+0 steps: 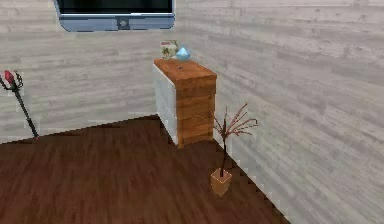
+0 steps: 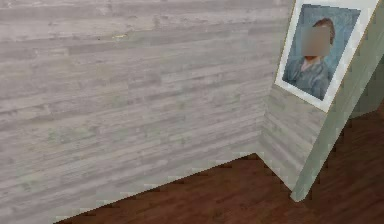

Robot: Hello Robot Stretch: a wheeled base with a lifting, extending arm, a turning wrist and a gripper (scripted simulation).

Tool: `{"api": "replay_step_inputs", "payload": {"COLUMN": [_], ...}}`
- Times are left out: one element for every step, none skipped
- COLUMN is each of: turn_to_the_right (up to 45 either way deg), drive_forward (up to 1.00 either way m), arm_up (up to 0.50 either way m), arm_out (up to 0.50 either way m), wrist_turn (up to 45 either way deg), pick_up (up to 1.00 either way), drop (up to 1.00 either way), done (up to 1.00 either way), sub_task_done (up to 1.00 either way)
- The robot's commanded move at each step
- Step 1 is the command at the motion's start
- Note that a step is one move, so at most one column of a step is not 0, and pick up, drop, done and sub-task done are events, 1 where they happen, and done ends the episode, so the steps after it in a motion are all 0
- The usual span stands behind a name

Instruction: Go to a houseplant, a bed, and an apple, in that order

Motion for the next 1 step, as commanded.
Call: {"api": "replay_step_inputs", "payload": {"turn_to_the_right": [3.0], "drive_forward": [0.00], "arm_up": [0.00], "arm_out": [0.00], "wrist_turn": [0.0], "pick_up": [0.00], "drop": [0.00], "done": [0.00], "sub_task_done": [0.00]}}
